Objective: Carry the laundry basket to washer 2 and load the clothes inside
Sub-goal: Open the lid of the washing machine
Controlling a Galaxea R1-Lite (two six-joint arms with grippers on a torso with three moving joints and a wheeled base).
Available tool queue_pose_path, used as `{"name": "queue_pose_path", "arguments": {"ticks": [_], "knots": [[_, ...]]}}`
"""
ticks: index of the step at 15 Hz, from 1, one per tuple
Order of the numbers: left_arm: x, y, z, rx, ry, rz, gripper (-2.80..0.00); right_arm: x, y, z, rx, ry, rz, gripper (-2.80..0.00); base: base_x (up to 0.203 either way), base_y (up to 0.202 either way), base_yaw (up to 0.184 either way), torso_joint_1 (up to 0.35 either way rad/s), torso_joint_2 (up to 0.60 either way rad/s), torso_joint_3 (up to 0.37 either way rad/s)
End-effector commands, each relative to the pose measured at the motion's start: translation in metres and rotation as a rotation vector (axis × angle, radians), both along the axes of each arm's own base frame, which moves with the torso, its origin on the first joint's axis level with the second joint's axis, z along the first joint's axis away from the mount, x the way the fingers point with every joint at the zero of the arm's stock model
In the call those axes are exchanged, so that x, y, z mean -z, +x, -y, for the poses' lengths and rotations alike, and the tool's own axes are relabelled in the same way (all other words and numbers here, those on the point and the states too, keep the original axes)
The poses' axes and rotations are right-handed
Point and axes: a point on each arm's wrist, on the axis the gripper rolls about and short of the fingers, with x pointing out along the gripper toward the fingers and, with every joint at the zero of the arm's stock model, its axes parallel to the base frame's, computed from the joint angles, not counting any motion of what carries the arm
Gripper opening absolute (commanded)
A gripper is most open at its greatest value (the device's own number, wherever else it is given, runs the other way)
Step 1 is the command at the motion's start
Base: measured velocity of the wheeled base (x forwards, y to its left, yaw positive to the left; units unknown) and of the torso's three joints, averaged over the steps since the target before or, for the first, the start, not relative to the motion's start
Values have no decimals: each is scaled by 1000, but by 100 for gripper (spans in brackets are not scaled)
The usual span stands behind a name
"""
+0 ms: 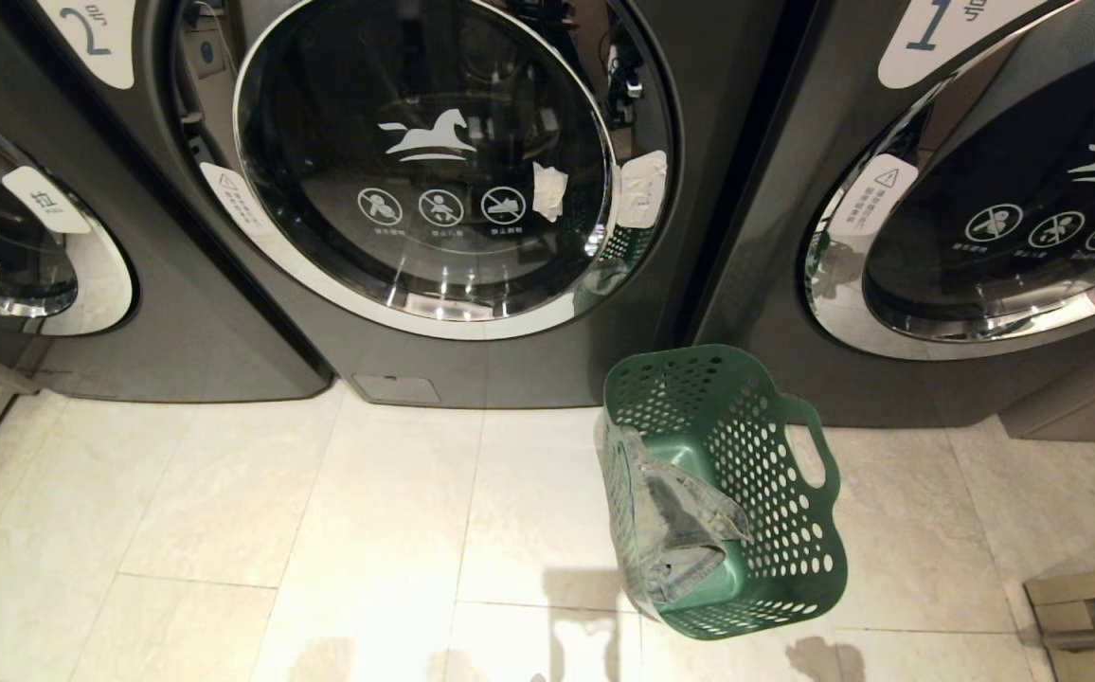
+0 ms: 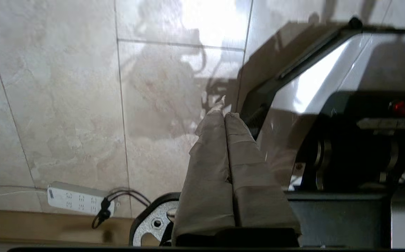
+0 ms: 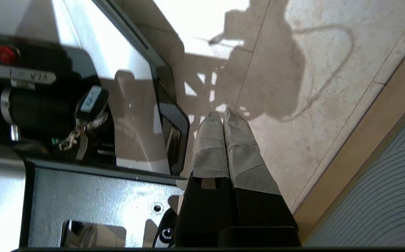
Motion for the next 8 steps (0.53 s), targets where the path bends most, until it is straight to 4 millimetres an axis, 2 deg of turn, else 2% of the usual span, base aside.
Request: {"name": "queue_pose_path", "arguments": {"ticks": [1,5,8], "knots": [[-7,-15,-2,-64,7,213,-280,-3,-5,1,20,7,74,-280,0,0,0,0,0,0],[-10,-38,-1,-95,34,514,-280,-13,-29,3,37,30,408,-280,0,0,0,0,0,0],[-10,-39,0,-95,44,533,-280,-15,-43,4,129,44,594,-280,0,0,0,0,0,0]]}}
